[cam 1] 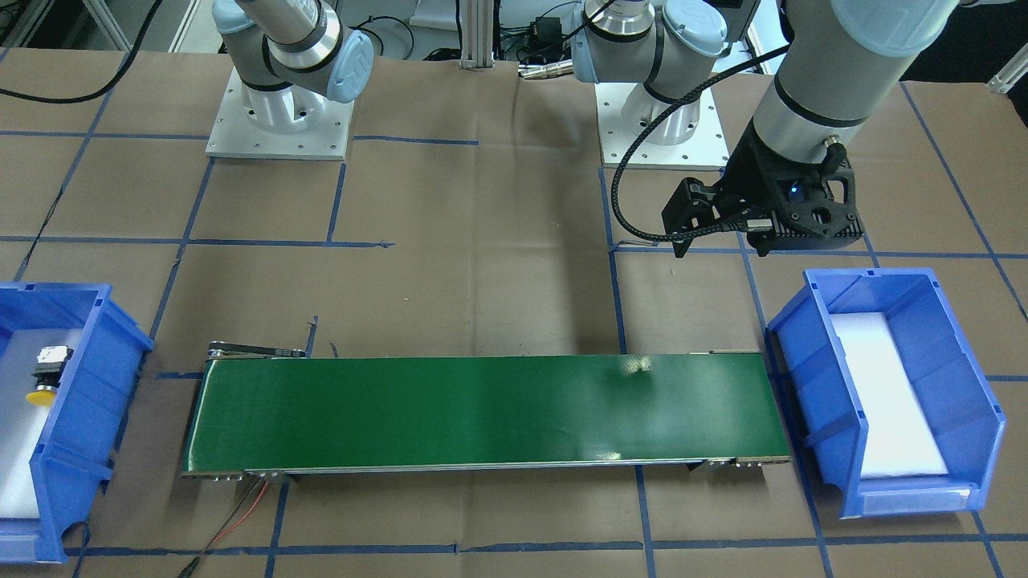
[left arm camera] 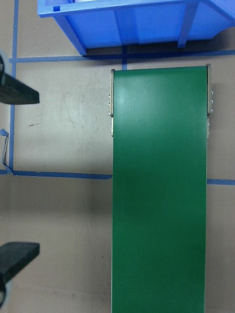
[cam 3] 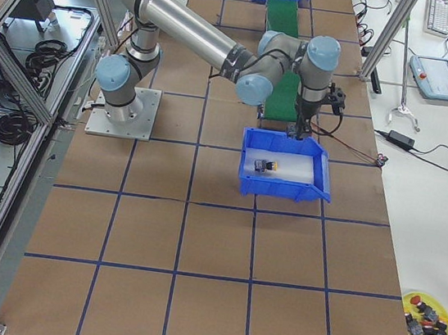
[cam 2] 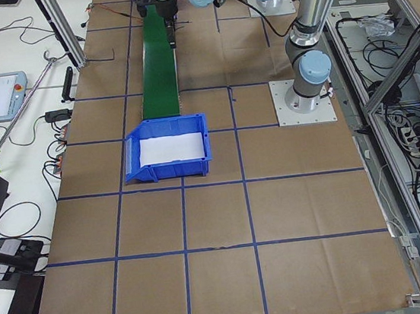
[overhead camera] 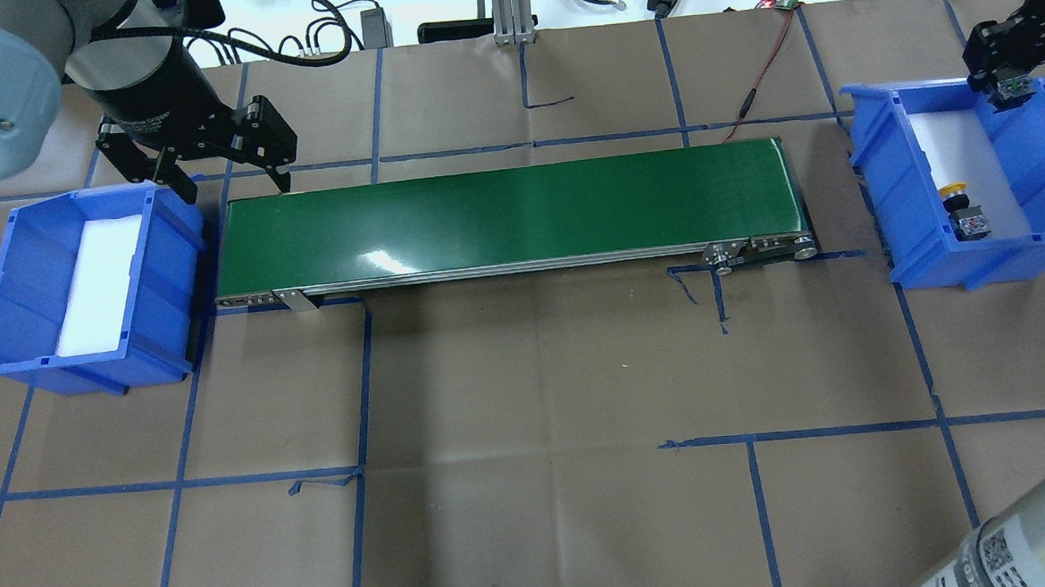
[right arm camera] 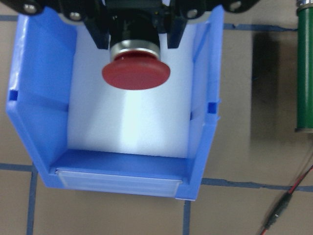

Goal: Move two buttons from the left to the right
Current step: 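Lower the red button into the blue bin beside the yellow one and release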

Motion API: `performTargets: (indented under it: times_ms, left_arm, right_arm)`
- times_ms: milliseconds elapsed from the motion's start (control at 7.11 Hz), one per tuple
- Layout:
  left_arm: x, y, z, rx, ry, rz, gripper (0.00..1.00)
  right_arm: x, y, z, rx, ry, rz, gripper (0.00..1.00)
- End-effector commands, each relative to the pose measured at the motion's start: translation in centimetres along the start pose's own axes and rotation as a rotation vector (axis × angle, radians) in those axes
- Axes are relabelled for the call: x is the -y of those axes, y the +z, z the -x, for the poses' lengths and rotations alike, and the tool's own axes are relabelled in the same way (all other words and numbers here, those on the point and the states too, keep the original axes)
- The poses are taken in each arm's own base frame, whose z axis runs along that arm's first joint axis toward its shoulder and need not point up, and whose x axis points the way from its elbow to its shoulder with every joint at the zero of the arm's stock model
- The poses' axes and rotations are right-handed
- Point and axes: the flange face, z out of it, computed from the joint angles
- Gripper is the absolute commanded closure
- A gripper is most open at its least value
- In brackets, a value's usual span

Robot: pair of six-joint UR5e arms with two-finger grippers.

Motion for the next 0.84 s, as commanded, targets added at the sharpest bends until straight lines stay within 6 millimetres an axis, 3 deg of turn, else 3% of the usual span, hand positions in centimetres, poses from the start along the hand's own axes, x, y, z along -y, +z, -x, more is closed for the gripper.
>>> performTargets:
  times_ms: [0, 703]
  left_arm:
    - [0.0, 0.0, 0.0, 0.000, 0.000, 0.000, 0.00]
    - [0.0, -0.1, 0.0, 0.000, 0.000, -0.002, 0.00]
  right_arm:
    - [1.9, 4.9, -1.1, 0.027, -0.017, 0.040, 0.95]
    - [1.0, 11.6, -0.5, 0.083, 0.032, 0.136, 0.95]
